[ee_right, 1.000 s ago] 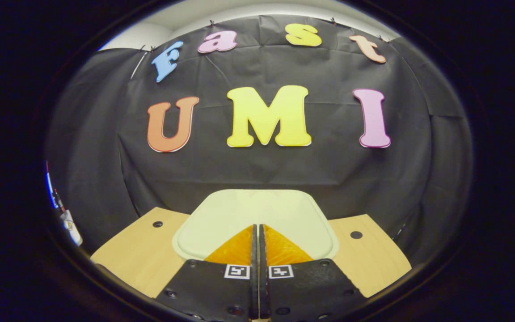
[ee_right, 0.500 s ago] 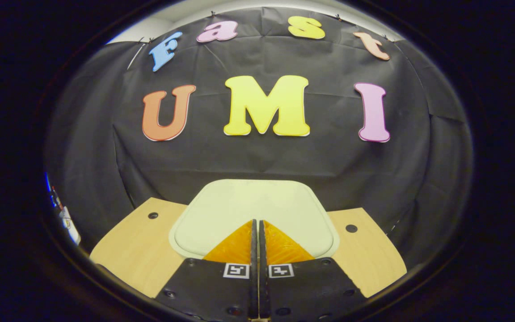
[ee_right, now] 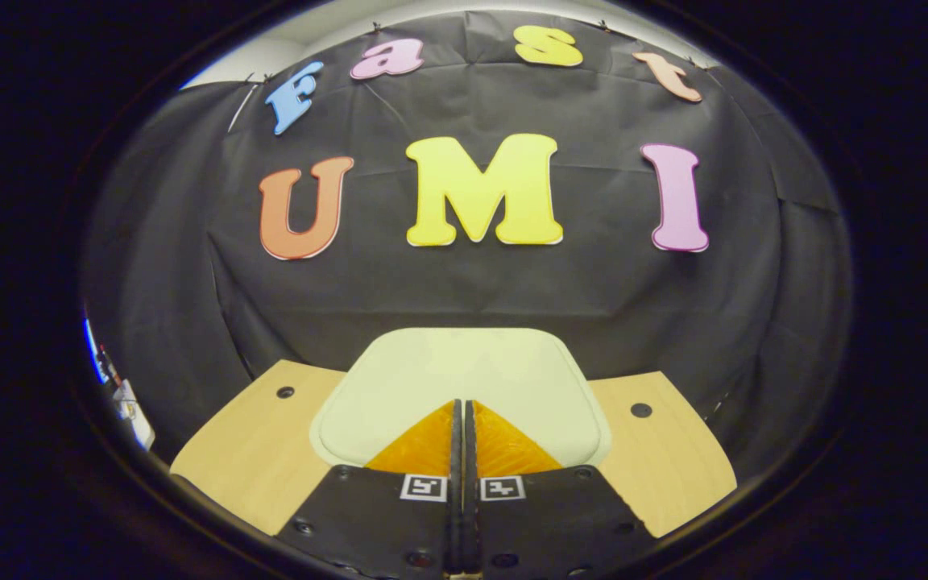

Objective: Press the lid of the desktop garbage bin to open it, pick up the crumpled paper on the desktop and throw it into the bin, then pick up the pop can on the desktop and drop it into the bin, and finally close the garbage bin lid.

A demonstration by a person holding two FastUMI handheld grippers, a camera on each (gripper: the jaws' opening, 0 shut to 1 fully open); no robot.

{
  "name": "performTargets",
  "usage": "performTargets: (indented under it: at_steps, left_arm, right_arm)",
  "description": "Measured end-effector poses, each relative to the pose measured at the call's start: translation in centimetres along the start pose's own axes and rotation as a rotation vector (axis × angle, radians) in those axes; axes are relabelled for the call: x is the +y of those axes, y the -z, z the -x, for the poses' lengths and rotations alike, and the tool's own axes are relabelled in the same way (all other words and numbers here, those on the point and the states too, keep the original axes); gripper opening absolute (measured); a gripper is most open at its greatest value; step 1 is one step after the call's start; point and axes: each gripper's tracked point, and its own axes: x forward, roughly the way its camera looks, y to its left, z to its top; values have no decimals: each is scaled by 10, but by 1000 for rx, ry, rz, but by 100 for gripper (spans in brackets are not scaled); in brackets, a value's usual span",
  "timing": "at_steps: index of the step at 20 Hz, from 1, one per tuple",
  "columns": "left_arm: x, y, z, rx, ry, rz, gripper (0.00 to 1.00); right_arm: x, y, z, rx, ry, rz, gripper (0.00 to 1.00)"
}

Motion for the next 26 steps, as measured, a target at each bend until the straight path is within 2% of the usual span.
performTargets:
  at_steps: [2,7,11,12,14,16,18,20,21,23,24,26]
  left_arm:
    - [1,2,-2,6,-1,-1,98]
    - [6,3,-4,10,-10,6,98]
    - [4,6,-4,20,-11,11,98]
    - [2,7,-4,23,-10,10,98]
    - [2,7,-6,22,-9,3,98]
    - [3,8,-5,20,-18,-9,98]
    - [3,8,-7,21,-24,-16,98]
    - [3,6,-7,19,-25,-18,98]
    - [3,8,-7,19,-21,-21,98]
    - [2,9,-7,20,-14,-22,98]
    - [1,9,-7,22,-6,-21,98]
    - [-1,9,-7,27,6,-23,98]
  right_arm:
    - [-2,-9,7,-24,-22,-42,0]
    - [-3,-62,57,-224,-28,-27,0]
    - [10,-66,92,-262,-69,3,0]
    - [19,-66,99,-271,-101,25,1]
    - [15,-64,108,-280,-82,74,0]
    - [16,-56,114,-272,-90,71,0]
    - [14,-53,120,-277,-90,45,8]
    - [2,-51,125,-290,-35,35,31]
    - [1,-54,130,-305,-31,26,31]
    - [-3,-43,135,-295,-22,-5,38]
    - [-2,-38,137,-281,-32,-22,49]
    - [-2,-32,143,-277,-40,-29,64]
